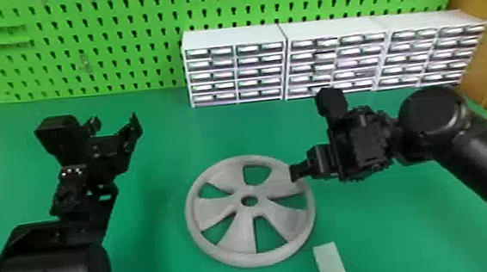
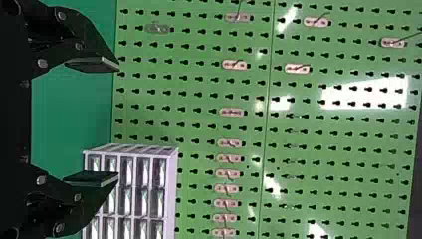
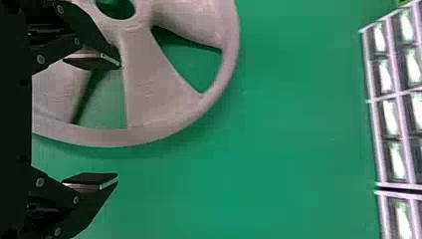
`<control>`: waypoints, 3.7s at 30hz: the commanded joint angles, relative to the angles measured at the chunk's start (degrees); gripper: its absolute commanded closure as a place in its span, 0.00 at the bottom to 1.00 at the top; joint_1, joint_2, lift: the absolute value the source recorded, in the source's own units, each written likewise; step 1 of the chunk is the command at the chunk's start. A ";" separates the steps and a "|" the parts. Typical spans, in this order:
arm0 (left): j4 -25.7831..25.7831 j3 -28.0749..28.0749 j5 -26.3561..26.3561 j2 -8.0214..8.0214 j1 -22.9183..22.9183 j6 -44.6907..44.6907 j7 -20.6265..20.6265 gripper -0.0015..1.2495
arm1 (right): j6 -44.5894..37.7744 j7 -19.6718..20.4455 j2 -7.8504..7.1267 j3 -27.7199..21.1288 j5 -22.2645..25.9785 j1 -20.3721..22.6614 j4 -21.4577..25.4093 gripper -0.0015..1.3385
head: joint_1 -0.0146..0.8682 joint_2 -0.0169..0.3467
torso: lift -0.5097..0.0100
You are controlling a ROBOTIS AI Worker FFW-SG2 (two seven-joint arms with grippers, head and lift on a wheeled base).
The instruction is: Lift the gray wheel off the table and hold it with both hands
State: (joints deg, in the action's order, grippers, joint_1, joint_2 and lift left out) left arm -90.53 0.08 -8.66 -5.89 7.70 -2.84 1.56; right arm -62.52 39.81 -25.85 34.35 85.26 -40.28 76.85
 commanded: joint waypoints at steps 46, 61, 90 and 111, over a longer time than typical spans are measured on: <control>-0.52 0.09 -0.40 -0.44 0.12 -0.68 -0.24 0.38 | 1.61 -0.09 -2.01 7.66 4.91 -4.54 -2.76 0.34 | 0.82 0.09 | 0.79; -0.52 0.62 -0.40 -0.44 0.30 -0.68 -0.51 0.38 | 1.70 -2.11 1.77 8.37 -0.10 -4.28 -7.86 0.35 | 0.82 0.09 | 0.79; -0.52 0.71 -0.48 -0.44 0.65 -0.68 -0.68 0.38 | 1.43 -5.62 4.40 9.95 -8.09 -4.28 -11.90 0.44 | 0.82 0.09 | 0.79; -0.52 0.71 -0.57 -0.44 0.65 -0.68 -0.77 0.38 | 0.47 -5.62 4.49 10.83 -7.30 -4.80 -12.95 0.80 | 0.82 0.09 | 0.79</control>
State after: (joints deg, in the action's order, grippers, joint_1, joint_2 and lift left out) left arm -91.06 0.79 -9.23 -6.33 8.35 -3.51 0.83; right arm -62.14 34.18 -21.30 45.10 77.80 -45.08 63.98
